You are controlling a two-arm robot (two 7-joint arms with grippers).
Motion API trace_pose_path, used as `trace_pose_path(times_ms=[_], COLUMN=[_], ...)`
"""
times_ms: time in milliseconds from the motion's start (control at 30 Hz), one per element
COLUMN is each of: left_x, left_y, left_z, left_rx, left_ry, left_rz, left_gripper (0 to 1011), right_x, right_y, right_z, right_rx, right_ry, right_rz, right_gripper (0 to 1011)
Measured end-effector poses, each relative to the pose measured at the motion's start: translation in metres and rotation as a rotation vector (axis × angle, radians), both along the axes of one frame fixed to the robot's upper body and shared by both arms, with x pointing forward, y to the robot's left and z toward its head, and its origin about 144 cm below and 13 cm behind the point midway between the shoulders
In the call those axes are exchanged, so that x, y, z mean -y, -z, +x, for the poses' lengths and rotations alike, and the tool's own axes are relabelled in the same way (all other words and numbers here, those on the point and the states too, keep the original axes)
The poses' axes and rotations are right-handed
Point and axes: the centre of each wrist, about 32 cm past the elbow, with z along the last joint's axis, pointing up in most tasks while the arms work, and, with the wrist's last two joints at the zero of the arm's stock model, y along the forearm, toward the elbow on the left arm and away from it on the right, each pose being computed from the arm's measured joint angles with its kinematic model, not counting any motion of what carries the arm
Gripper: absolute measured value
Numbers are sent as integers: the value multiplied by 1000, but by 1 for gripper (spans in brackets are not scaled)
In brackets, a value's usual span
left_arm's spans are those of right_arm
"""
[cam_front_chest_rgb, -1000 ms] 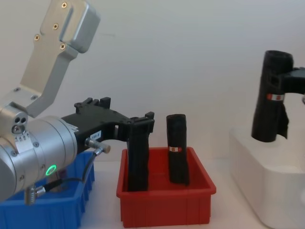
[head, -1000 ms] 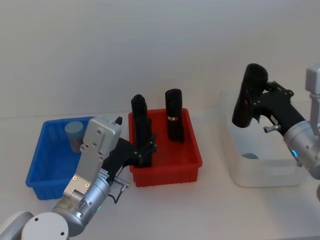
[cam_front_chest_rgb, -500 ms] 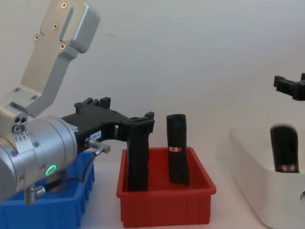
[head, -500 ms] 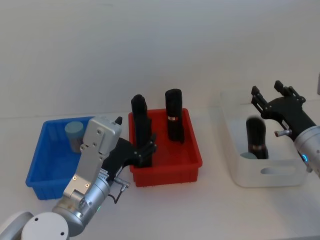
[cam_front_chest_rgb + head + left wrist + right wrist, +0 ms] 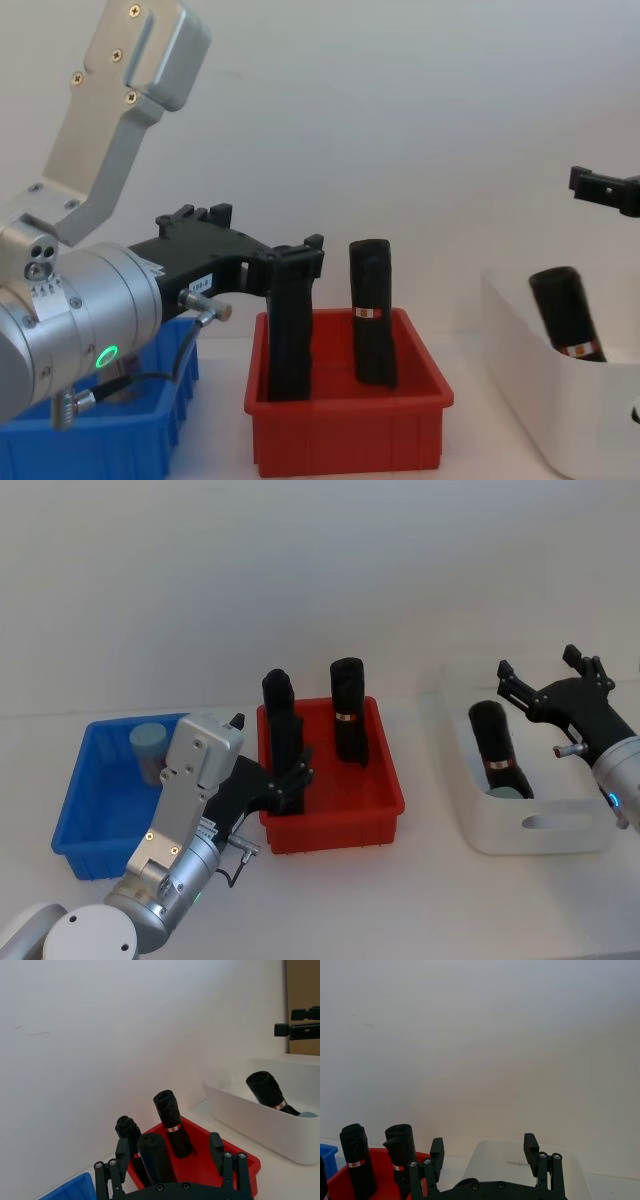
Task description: Pick the cotton swabs from the blue box and place them into the white box.
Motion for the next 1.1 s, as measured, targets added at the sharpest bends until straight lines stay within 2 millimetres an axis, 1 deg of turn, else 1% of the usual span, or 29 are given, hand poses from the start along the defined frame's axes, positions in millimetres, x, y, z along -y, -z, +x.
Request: trace_pose_path(times_ms=[333,533,700,867,933,1000,1100], left_x=[0,0,0,0,0,0,0], left_y=[0,0,0,0,0,0,0], left_z=[0,0,0,0,0,0,0], left_rx=[0,0,0,0,0,0,0], left_ry=[0,0,0,0,0,0,0], left_rz=[0,0,0,0,0,0,0], left_gripper=[1004,1004,1004,1004,1004,1004,1004], right_x=[1,0,-3,-9,-10,-12,-15], right_y=[1,3,6,11,12,14,16], right_z=[-1,-5,-14,-31,-33,-42,-48], right_rx=[0,-4,-13,-30,-32,-40,-47], right_ry=[0,-5,-11,-24,-26,-33,-38], right_rz=[1,-2,-6,-12,-13,-15,-17], right_gripper=[1001,1001,1001,1001,1001,1001,1001])
